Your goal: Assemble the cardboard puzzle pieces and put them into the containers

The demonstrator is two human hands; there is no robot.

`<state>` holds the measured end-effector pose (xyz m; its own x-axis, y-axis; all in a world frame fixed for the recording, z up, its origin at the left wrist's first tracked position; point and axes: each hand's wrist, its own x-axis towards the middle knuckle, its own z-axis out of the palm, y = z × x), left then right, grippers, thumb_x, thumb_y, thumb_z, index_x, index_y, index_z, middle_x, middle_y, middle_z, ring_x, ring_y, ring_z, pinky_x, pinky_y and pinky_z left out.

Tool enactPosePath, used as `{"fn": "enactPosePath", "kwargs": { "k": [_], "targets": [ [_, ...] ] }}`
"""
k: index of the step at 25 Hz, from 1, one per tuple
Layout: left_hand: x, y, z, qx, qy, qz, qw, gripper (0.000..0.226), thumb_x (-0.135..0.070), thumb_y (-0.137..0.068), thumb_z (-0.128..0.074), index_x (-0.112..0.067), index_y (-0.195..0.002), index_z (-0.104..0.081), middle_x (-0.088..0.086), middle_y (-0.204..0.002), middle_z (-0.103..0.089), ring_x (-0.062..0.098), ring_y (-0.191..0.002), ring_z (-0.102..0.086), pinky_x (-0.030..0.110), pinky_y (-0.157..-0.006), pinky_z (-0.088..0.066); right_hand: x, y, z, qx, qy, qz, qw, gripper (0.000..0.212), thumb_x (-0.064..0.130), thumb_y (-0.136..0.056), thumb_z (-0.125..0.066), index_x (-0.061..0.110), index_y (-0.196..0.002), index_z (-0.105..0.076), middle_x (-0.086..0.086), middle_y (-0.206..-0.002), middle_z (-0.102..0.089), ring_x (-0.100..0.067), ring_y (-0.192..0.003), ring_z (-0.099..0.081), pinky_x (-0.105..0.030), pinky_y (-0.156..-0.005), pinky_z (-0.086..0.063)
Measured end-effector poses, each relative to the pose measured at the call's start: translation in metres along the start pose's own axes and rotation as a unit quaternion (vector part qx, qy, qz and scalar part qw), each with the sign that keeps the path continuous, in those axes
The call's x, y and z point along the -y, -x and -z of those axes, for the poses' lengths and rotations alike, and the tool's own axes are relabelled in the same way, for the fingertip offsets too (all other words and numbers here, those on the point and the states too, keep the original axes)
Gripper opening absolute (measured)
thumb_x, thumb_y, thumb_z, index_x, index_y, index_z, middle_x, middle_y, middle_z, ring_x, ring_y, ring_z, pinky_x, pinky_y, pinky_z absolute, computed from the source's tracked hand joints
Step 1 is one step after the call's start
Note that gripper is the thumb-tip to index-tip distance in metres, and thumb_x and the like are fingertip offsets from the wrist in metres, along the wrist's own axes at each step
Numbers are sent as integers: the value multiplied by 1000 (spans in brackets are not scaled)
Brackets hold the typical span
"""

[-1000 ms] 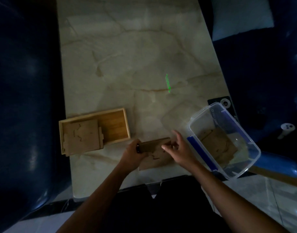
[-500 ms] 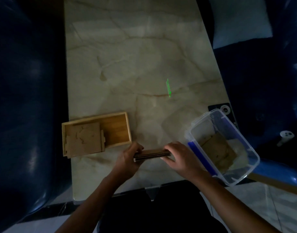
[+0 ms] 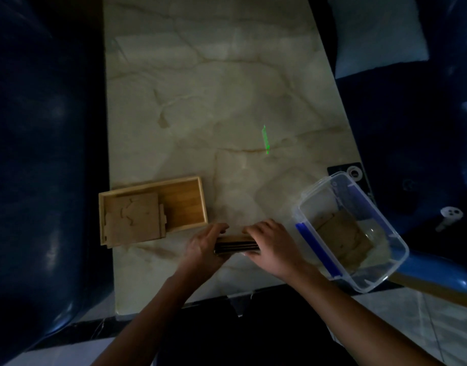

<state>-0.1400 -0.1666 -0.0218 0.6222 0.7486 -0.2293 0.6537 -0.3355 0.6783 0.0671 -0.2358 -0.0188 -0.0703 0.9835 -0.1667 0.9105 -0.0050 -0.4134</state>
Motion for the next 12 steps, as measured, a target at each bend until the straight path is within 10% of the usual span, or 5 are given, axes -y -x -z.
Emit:
{"fn": "enactPosePath", "kwargs": {
  "k": [12],
  "targets": [
    [-4,-16,8,102,-74,-3,992,34,-43,-87,-59,-42,-121,-60,-13,-113,-70,14,-98,-66,37,-79,-55,11,-17,2,73,59,-21,995,20,40,-79,-67,24,-90,-71,0,-84,-71,-27,-81,-63,-37,-66,-51]
  ]
}}
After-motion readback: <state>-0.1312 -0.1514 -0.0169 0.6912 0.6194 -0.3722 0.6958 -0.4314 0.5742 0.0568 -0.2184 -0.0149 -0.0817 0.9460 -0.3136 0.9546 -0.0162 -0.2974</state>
